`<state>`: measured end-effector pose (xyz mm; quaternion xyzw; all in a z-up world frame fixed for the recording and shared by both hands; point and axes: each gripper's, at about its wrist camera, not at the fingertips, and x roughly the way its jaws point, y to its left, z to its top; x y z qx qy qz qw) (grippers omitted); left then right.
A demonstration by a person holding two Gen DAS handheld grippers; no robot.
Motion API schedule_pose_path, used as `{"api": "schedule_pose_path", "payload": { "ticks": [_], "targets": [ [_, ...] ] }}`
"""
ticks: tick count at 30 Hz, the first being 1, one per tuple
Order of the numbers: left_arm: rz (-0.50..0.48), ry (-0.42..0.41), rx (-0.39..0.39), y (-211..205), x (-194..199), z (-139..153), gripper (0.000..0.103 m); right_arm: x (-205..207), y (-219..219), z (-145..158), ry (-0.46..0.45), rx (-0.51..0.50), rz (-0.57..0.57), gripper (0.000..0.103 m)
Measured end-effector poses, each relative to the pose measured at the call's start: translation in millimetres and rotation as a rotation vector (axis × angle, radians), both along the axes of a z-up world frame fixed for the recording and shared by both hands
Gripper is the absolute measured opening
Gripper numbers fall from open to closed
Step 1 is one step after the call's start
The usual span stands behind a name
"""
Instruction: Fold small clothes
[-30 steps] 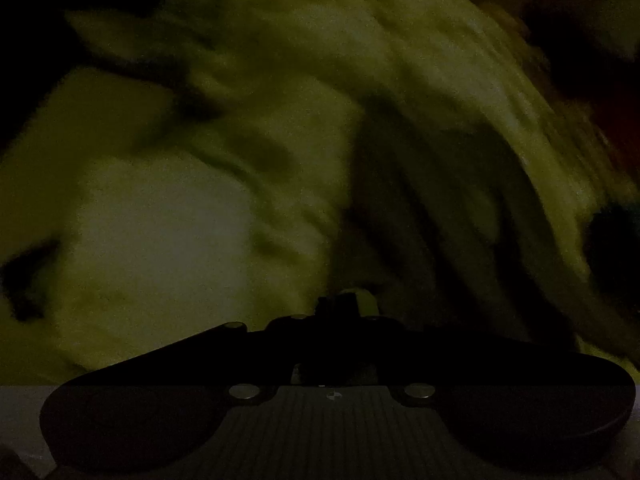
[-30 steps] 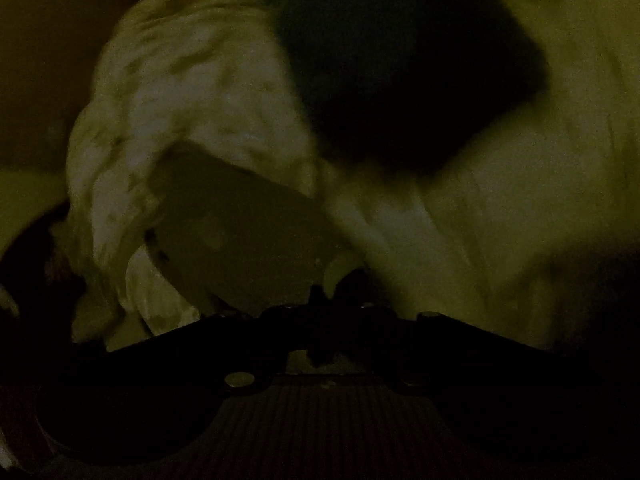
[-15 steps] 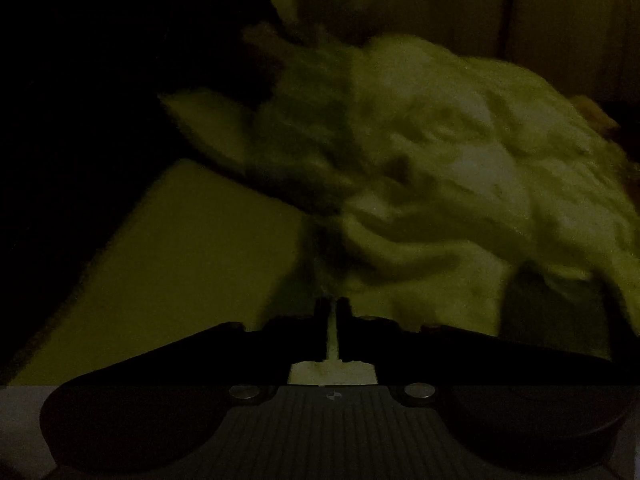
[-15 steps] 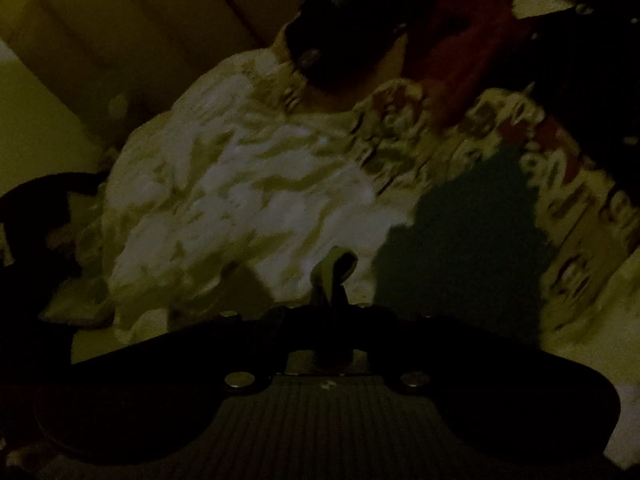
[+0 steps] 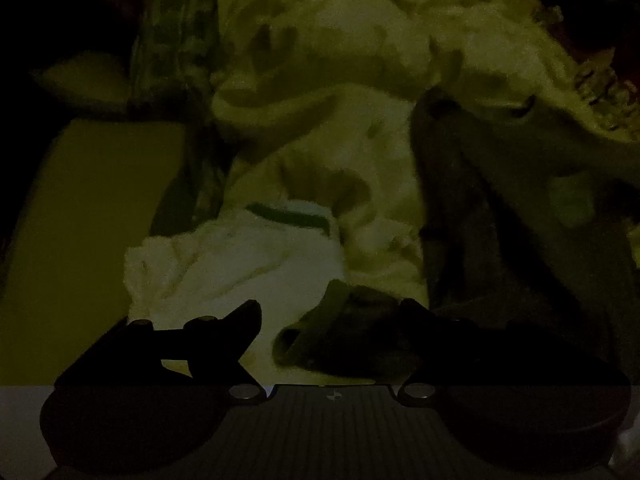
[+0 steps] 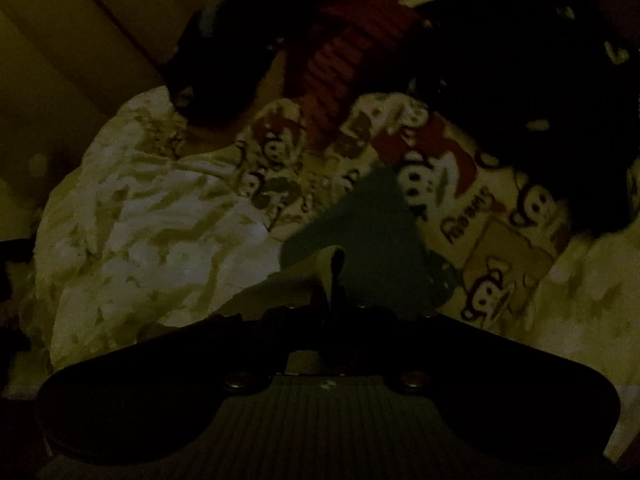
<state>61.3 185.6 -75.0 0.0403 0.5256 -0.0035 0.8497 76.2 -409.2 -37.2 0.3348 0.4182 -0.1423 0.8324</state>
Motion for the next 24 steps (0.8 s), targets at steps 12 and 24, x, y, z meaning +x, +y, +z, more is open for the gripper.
{"api": "schedule_pose_path", "payload": {
  "ticks": [12, 24],
  "targets": [
    [0.218, -0.267, -0.055, 47.1, 17.4, 74.7, 0.068, -1.3, -4.0, -12.4, 0.031, 0.022, -0.025, 0.005],
    [0.431, -0.266, 0.146, 123.9, 60.6, 68.2, 0.071, 8.4, -7.3, -17.2, 0.052, -0.008, -0.038, 0.005]
  ]
}}
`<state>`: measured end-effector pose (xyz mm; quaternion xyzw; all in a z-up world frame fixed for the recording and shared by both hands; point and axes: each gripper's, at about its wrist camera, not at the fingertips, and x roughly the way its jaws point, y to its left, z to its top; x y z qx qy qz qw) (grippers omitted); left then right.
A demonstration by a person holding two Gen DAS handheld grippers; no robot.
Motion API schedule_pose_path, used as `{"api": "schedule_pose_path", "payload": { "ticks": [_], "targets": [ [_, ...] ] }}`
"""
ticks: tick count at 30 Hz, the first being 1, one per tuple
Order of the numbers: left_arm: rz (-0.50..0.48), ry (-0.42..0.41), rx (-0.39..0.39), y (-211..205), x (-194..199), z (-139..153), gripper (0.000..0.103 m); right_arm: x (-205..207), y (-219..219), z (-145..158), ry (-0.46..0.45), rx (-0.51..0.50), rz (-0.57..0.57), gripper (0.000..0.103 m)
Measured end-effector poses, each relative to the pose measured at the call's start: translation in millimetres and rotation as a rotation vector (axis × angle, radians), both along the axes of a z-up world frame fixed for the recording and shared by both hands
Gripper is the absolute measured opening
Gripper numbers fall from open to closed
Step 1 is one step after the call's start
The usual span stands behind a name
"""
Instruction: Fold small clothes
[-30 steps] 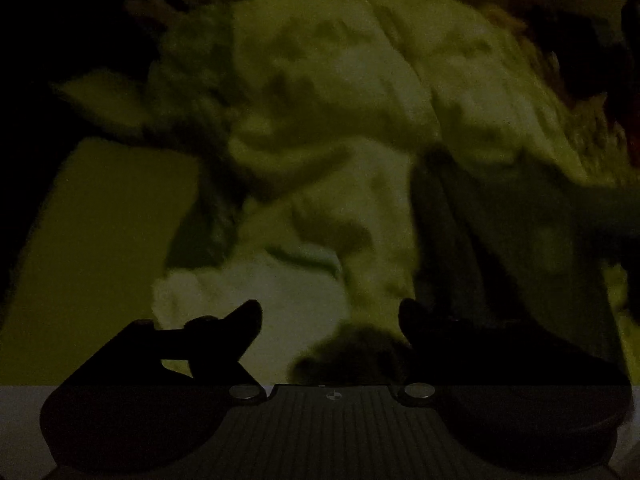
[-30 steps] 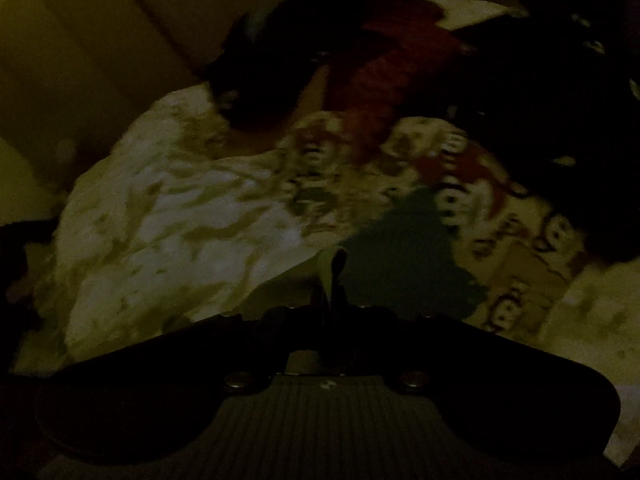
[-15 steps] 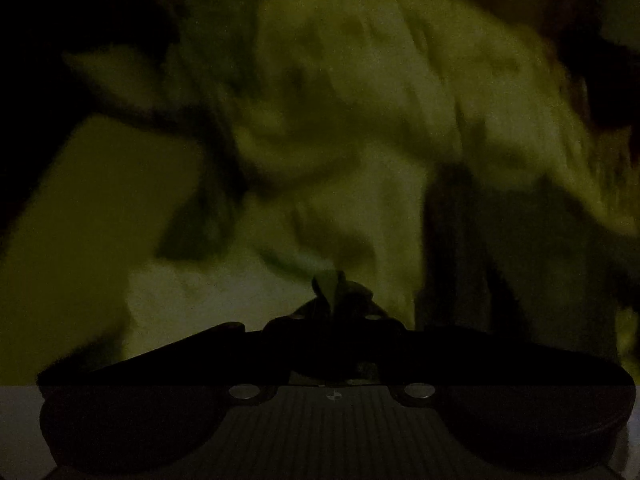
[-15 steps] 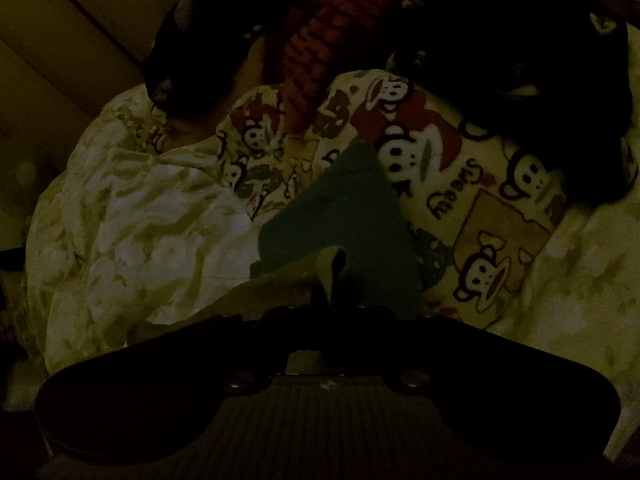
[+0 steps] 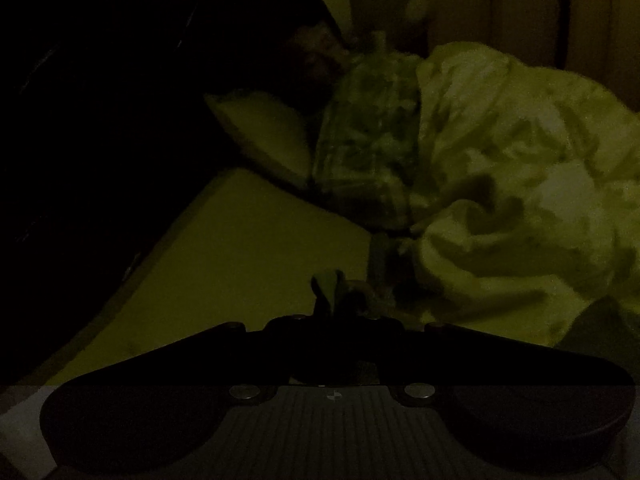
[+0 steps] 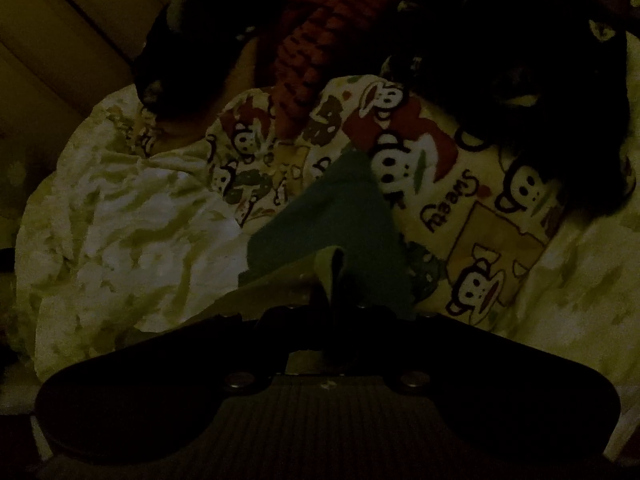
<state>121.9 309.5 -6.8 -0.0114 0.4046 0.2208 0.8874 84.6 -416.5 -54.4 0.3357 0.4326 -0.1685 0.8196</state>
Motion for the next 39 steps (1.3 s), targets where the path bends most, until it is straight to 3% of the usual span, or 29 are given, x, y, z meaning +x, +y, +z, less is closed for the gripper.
{"api": "schedule_pose_path", "payload": {
  "ticks": [5, 9, 11, 14, 15, 18, 21, 26, 31, 39],
  "targets": [
    [0.020, 0.077, 0.010, 1.5, 13.0, -21.5, 0.103, 2.7, 4.2, 0.5, 0.009, -0.029, 0.001, 0.009],
    [0.034, 0.087, 0.073, 0.0, 4.4, -28.2, 0.103, 0.3, 10.6, 3.1, 0.020, -0.116, 0.010, 0.018],
    [0.006, 0.083, 0.074, -2.4, -0.7, -27.8, 0.103, -2.6, 14.3, 6.1, 0.023, -0.160, 0.017, 0.026],
    [-0.049, 0.058, 0.073, -16.3, -15.1, -18.1, 0.103, -10.3, 28.6, 17.6, -0.011, -0.243, 0.073, 0.031],
    [-0.080, 0.030, 0.080, -24.8, -21.2, -13.4, 0.103, -14.6, 38.7, 24.8, -0.038, -0.290, 0.111, 0.031],
    [-0.222, -0.027, 0.093, -62.6, -48.5, -3.5, 0.103, -27.0, 72.8, 42.8, -0.108, -0.396, 0.254, 0.054],
    [-0.389, -0.039, 0.059, -104.1, -78.4, -5.7, 0.103, -40.9, 116.4, 46.0, -0.145, -0.384, 0.467, 0.057],
    [-0.559, 0.117, -0.063, -160.9, -123.0, -49.9, 0.103, -67.5, 187.7, 3.9, -0.058, -0.282, 0.746, 0.056],
    [-0.616, 0.269, -0.111, -186.6, -163.9, -102.6, 0.103, -96.2, 233.1, -45.6, 0.064, -0.186, 0.878, 0.054],
    [-0.662, 0.409, 0.004, -201.7, -178.8, -166.0, 0.103, -110.9, 259.9, -87.7, 0.180, -0.182, 0.922, 0.053]
  ]
}}
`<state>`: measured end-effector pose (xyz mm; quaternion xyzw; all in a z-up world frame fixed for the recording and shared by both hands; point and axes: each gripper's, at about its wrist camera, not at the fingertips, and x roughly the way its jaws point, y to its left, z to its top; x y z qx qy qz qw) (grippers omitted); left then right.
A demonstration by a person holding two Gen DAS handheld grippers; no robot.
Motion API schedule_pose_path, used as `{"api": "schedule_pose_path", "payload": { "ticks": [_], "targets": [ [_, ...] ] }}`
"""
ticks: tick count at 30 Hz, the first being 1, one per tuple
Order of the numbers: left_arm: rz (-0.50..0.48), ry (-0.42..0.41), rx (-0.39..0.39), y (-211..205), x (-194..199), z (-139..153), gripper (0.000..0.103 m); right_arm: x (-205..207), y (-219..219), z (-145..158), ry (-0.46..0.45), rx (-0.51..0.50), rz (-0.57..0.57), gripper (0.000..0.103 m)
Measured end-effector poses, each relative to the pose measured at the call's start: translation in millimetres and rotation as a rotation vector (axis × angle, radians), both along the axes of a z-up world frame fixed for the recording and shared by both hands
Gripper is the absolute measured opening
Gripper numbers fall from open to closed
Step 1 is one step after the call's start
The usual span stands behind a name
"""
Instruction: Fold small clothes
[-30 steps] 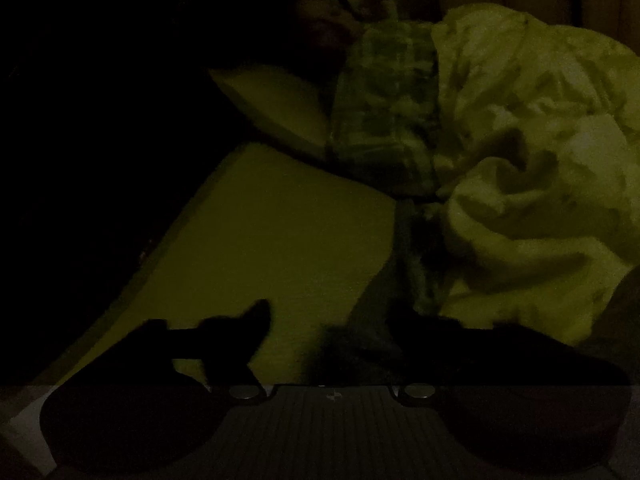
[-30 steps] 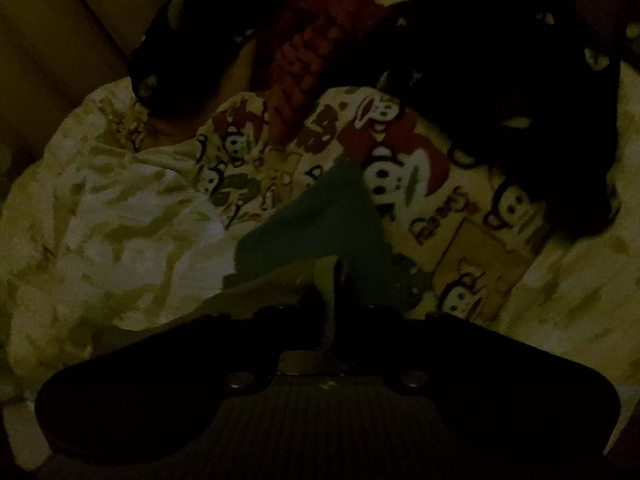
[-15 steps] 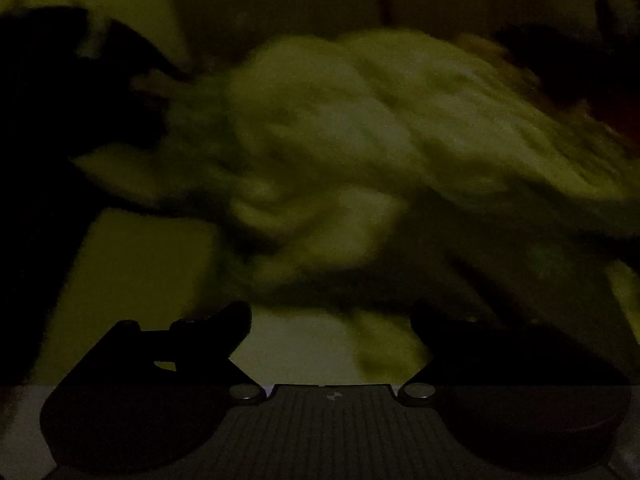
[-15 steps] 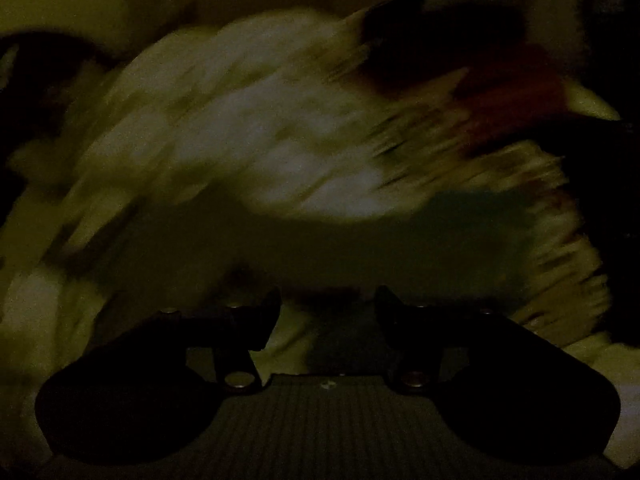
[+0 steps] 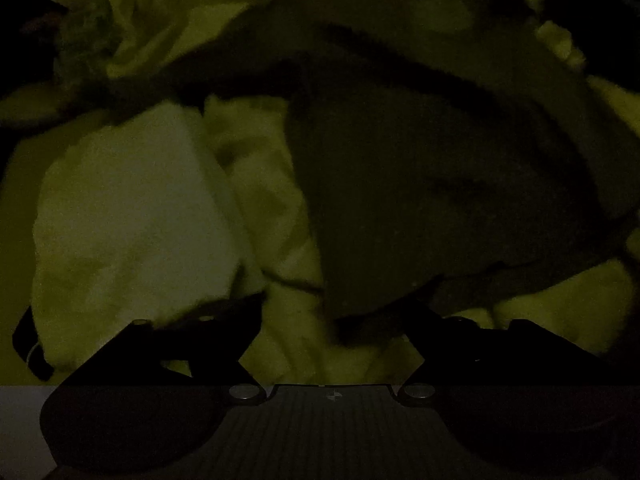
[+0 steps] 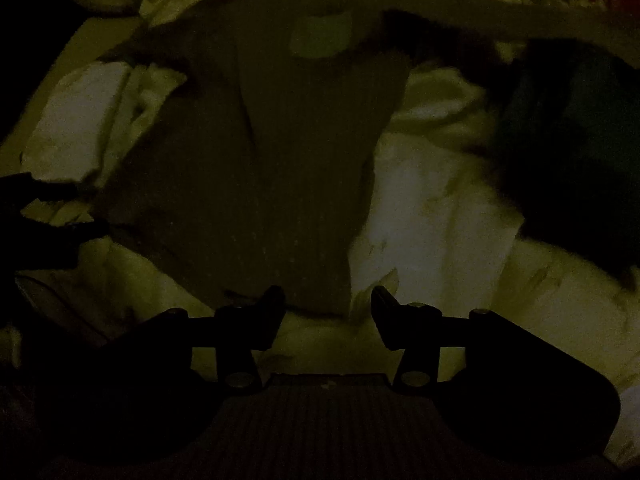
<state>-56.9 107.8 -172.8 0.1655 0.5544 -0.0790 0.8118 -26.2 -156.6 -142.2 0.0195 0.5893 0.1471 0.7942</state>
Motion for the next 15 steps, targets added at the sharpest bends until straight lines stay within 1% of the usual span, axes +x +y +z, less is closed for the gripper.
{"api": "schedule_pose_path", "payload": {
  "ticks": [2, 3, 5, 6, 7, 8, 10, 13, 15],
  "targets": [
    [0.017, 0.014, -0.061, 1.2, 4.0, -5.1, 0.103, 3.9, 1.7, -9.6, 0.026, 0.022, -0.038, 0.049],
    [0.024, 0.017, -0.082, 1.8, 9.0, -5.6, 0.103, 1.9, 1.1, -14.4, 0.034, 0.031, -0.054, 0.049],
    [0.035, 0.031, -0.093, 0.3, 12.4, -8.1, 0.102, 5.4, 2.2, -20.2, 0.049, 0.040, -0.086, 0.048],
    [0.040, 0.029, -0.093, -0.3, 12.3, -6.9, 0.083, 6.3, 1.4, -23.4, 0.058, 0.045, -0.096, 0.046],
    [0.053, 0.018, -0.096, -2.1, 12.2, -2.9, 0.073, 7.4, 1.6, -25.4, 0.068, 0.049, -0.102, 0.029],
    [0.068, 0.005, -0.107, -1.6, 11.8, 1.6, 0.072, 6.5, 3.0, -26.5, 0.080, 0.055, -0.102, 0.010],
    [0.120, -0.031, -0.168, 6.8, 8.7, 15.4, 0.070, 5.5, -0.4, -18.4, 0.071, 0.082, -0.110, 0.010],
    [0.197, -0.064, -0.239, 24.3, 1.4, 38.1, 0.069, 2.0, -11.7, -0.3, 0.057, 0.117, -0.121, 0.009],
    [0.246, -0.082, -0.287, 37.3, -4.4, 53.5, 0.069, -0.6, -21.4, 15.7, 0.056, 0.158, -0.133, 0.007]
  ]
}}
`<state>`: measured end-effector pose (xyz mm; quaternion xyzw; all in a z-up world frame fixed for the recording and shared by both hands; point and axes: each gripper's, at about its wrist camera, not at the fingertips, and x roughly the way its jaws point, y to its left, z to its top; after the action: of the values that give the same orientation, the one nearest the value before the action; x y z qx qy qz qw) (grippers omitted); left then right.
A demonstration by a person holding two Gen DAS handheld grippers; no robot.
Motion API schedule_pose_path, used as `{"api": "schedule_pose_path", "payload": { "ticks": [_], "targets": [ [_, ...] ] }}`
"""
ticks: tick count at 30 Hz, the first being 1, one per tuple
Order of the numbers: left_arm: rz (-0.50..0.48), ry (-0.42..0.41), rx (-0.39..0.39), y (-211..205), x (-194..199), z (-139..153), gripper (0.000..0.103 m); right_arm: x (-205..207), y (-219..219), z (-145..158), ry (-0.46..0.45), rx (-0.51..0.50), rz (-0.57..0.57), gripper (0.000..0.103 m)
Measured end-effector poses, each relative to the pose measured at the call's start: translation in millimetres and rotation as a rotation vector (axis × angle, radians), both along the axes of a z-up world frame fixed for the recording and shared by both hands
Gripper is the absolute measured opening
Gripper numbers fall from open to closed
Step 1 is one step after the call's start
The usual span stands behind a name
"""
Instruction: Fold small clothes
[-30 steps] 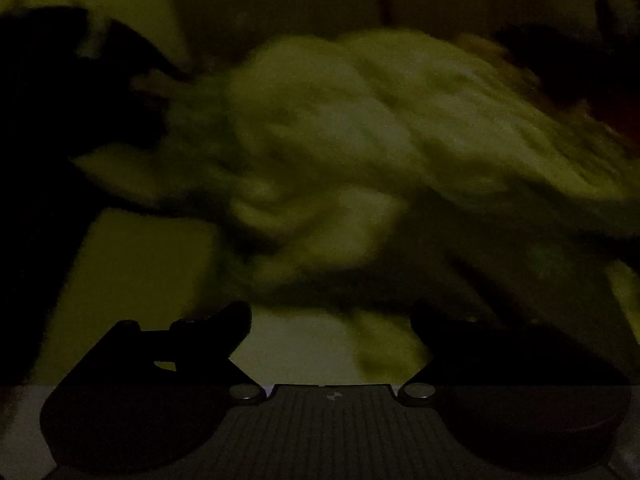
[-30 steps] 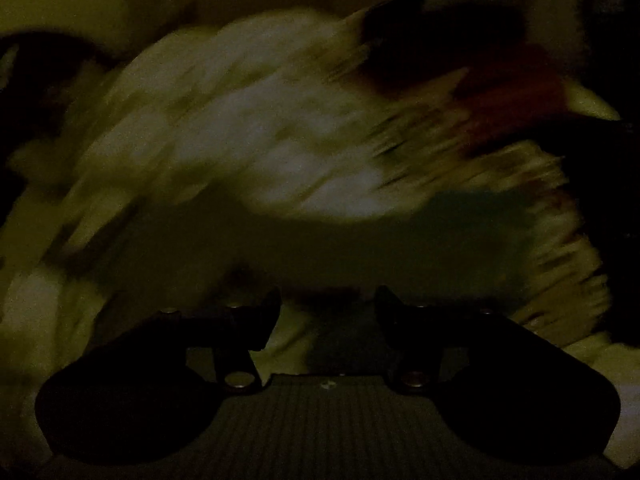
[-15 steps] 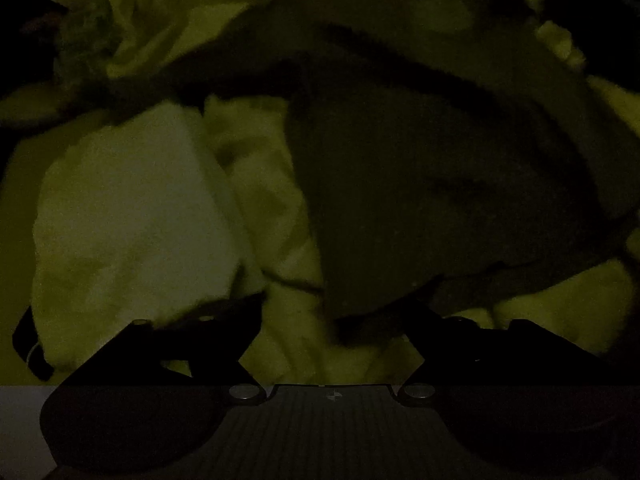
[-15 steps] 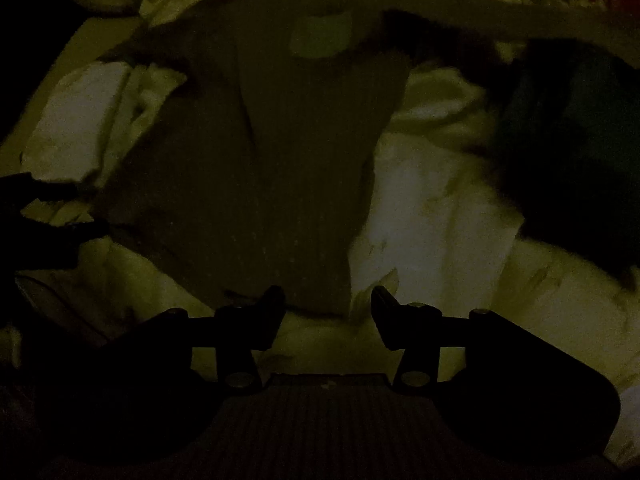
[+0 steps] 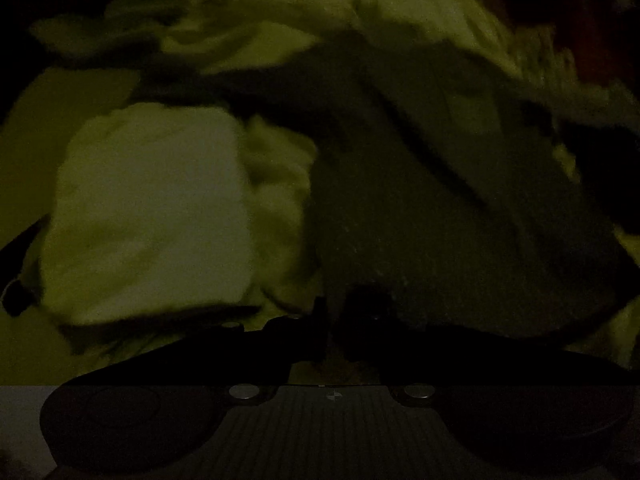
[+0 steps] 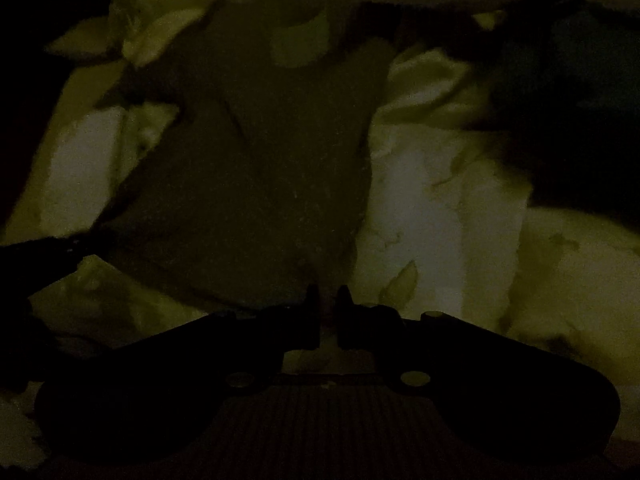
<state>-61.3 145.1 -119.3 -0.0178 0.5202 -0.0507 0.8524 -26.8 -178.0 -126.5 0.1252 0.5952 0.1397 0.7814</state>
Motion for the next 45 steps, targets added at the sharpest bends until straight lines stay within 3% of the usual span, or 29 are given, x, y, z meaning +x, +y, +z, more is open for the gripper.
{"api": "schedule_pose_path", "payload": {
  "ticks": [5, 9, 15, 22, 26, 28, 31, 33, 35, 37, 39, 41, 43, 45],
  "targets": [
    [0.062, -0.003, -0.050, 24.4, -15.2, 20.5, 0.069, -12.1, -9.7, 34.8, -0.017, 0.034, 0.033, 0.007],
    [0.050, 0.040, -0.045, 26.5, -25.5, 10.6, 0.068, -20.6, -8.0, 38.9, 0.012, 0.030, 0.065, 0.007],
    [0.045, 0.125, -0.024, 18.5, -32.9, -26.2, 0.067, -28.8, 2.9, 11.5, 0.060, -0.018, 0.060, 0.007],
    [0.100, 0.241, 0.063, 32.4, -35.4, -68.5, 0.070, -29.6, 11.8, -25.8, 0.115, -0.082, 0.057, 0.007],
    [0.129, 0.265, 0.071, 45.8, -42.0, -72.9, 0.065, -32.0, 10.1, -36.7, 0.140, -0.105, 0.032, 0.008],
    [0.117, 0.252, 0.073, 47.5, -45.2, -68.9, 0.085, -34.0, 9.2, -40.9, 0.154, -0.114, 0.025, 0.012],
    [0.101, 0.246, 0.084, 47.7, -47.9, -61.7, 0.092, -37.9, 8.7, -41.9, 0.161, -0.128, 0.024, 0.012],
    [0.101, 0.243, 0.076, 47.5, -47.3, -55.6, 0.099, -38.2, 6.9, -40.5, 0.169, -0.135, 0.017, 0.017],
    [0.091, 0.240, 0.071, 44.6, -41.2, -46.4, 0.103, -39.8, 4.0, -35.7, 0.165, -0.126, 0.005, 0.042],
    [0.076, 0.223, 0.052, 37.4, -33.5, -28.8, 0.103, -39.6, -1.9, -25.1, 0.142, -0.107, -0.021, 0.060],
    [0.037, 0.180, 0.037, 30.4, -22.9, -6.5, 0.103, -35.7, -12.2, -7.3, 0.098, -0.094, -0.057, 0.070],
    [-0.031, 0.127, 0.032, 16.5, -6.5, 25.2, 0.103, -27.8, -27.4, 13.3, 0.058, -0.067, -0.118, 0.085],
    [-0.134, 0.047, 0.038, -5.9, 13.6, 62.8, 0.103, -18.8, -48.2, 40.1, 0.000, -0.024, -0.200, 0.089],
    [-0.249, -0.028, 0.061, -23.9, 34.3, 103.4, 0.103, -9.0, -71.8, 70.2, -0.084, 0.021, -0.265, 0.087]
  ]
}}
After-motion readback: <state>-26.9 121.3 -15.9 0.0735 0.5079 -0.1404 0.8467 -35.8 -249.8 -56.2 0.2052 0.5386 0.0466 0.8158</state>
